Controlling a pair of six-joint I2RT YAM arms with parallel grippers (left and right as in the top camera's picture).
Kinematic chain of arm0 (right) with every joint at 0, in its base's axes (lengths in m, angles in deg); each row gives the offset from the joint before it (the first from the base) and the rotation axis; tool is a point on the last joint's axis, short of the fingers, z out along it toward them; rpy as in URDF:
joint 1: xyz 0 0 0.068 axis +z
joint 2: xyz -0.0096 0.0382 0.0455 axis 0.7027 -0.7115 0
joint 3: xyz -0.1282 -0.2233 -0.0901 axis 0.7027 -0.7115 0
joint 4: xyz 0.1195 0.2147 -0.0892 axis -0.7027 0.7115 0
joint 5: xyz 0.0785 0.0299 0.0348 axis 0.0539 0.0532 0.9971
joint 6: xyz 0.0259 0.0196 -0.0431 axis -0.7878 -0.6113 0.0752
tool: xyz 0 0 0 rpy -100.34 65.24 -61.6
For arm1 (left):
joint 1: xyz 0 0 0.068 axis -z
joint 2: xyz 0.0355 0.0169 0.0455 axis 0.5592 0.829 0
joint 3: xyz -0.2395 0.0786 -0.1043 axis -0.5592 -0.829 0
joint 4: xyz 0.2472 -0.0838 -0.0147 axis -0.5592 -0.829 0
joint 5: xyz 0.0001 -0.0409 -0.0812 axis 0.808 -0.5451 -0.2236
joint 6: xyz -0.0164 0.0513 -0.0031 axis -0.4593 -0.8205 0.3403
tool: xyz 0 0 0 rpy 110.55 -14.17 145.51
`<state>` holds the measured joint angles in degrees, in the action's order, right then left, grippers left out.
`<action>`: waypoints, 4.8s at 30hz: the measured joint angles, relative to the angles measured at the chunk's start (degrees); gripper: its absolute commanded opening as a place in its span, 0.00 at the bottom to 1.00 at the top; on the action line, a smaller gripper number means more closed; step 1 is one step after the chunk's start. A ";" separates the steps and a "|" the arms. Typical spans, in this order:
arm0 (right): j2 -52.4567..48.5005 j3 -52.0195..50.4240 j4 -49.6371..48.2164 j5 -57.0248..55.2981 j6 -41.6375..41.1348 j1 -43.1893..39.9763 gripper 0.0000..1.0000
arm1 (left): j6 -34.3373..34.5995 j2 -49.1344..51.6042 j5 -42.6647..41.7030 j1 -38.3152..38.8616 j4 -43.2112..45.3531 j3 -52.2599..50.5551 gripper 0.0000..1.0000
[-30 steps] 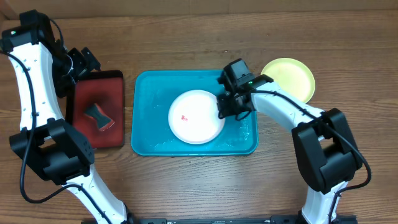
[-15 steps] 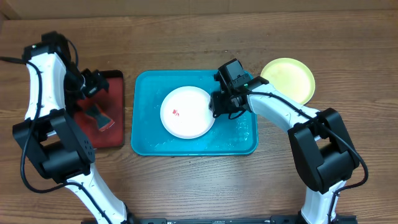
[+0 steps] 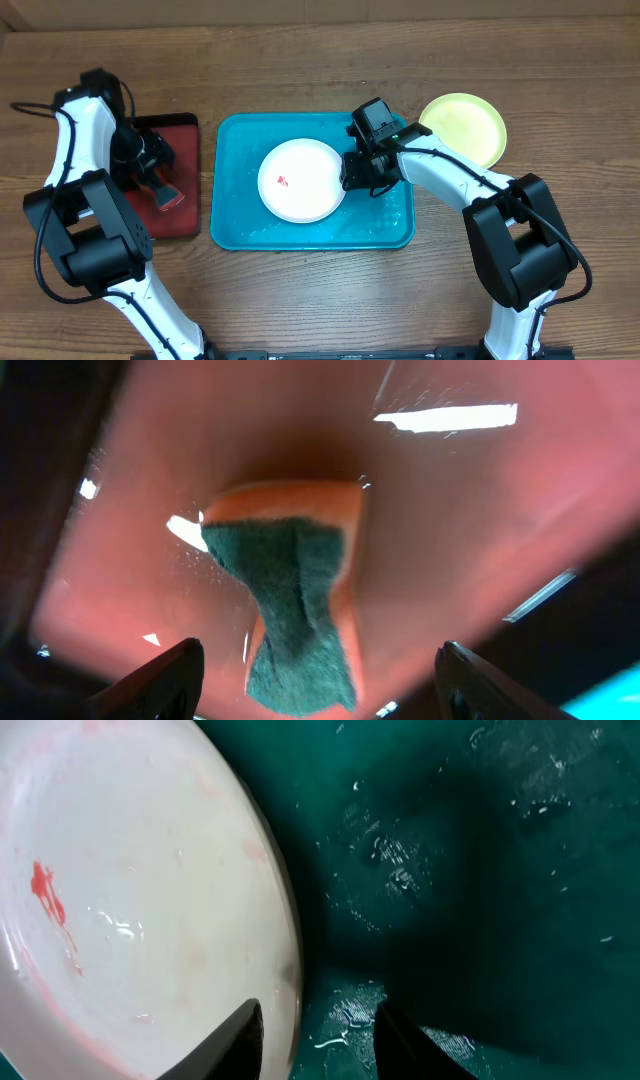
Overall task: Clean dirty plates on tray and stack at the side
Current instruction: 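Dip the sponge in the red tray water with left gripper, then scrub the white plate's red stain with the sponge, right gripper holding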
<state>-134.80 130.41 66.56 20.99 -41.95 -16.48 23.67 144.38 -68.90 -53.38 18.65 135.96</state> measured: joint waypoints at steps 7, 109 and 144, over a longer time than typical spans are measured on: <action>0.00 0.00 -1.31 0.00 -0.04 0.00 0.33 | 0.00 0.00 0.48 0.00 2.84 -4.07 0.77; -4.26 0.42 -12.83 -1.79 4.57 0.07 0.04 | 1.68 3.13 -11.19 35.08 -2.21 7.08 0.04; -4.37 0.42 -13.03 -1.92 4.55 0.09 0.05 | 0.79 10.51 -5.90 35.67 -6.10 15.76 0.41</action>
<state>-139.17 130.83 53.53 19.07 -37.40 -16.39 24.45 154.89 -74.80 -17.71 12.55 151.72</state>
